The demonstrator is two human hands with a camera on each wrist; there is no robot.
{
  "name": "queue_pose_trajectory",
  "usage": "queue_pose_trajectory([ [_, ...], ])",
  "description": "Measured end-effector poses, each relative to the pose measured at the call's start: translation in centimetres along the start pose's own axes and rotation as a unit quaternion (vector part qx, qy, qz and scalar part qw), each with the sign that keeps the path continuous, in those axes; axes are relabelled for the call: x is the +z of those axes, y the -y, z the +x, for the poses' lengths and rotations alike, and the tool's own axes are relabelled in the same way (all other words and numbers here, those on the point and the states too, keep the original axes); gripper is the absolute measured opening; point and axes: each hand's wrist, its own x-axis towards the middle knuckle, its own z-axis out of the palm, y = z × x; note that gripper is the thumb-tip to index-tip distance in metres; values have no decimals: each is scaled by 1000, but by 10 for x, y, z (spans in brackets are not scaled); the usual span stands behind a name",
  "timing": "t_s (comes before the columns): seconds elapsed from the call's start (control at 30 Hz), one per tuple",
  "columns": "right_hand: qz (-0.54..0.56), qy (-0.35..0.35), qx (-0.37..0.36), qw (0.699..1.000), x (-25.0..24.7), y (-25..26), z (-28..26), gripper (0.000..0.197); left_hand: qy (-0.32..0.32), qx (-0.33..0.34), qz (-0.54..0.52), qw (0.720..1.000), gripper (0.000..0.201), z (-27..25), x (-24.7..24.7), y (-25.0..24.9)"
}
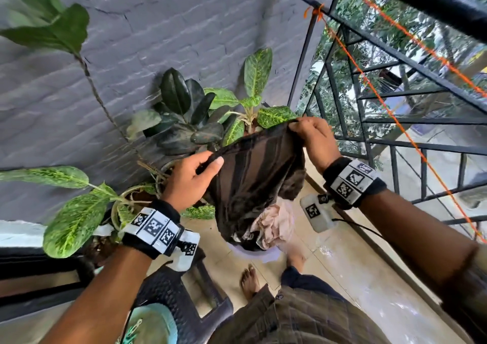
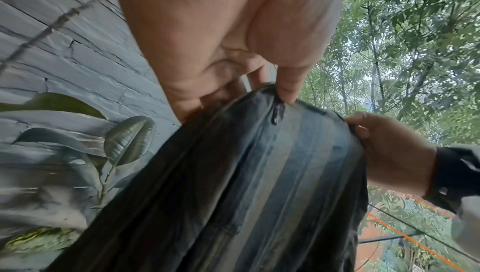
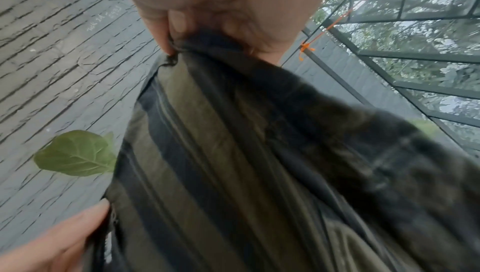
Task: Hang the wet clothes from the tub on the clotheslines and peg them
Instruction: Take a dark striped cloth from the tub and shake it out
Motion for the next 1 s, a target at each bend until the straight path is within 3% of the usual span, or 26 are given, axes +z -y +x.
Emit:
queue_pose_trajectory([
  [0.07,-32,49,-8,998,3,10,-4,29,7,-20,-9,1000,16,1,1,-4],
  [0.13,-93,123,-28,988,9,19,-8,38,32,-44,-64,996,12,2,5,-13],
  [0.23,-140,201,-46,968,23,28,-10,34,108,-49,-60,991,47,6,20,-30],
  [0.33,-179,239,-81,951,32,38,-9,34,105,13,42,994,75,12,38,-38],
  [0.5,-172,263,-104,944,26,38,-8,37,47,6,-93,995,66,16,47,-49],
  [0.6,-177,243,-121,946,25,32,-11,41,96,-3,-99,990,61,26,46,-49],
  [0.7,-164,199,-113,960,25,22,-12,36,107,11,-38,993,35,36,44,-56],
  [0.8,-75,164,-98,979,26,15,-20,21,52,61,81,994,37,43,39,-59],
  [0.87,-23,166,-83,982,24,12,-27,17,52,92,69,992,28,44,41,-62],
  [0.93,-22,187,-65,980,21,6,-33,31,42,112,49,992,16,43,41,-68],
  [1.0,-46,206,-39,977,19,-2,-39,40,6,120,26,992,16,45,33,-74],
])
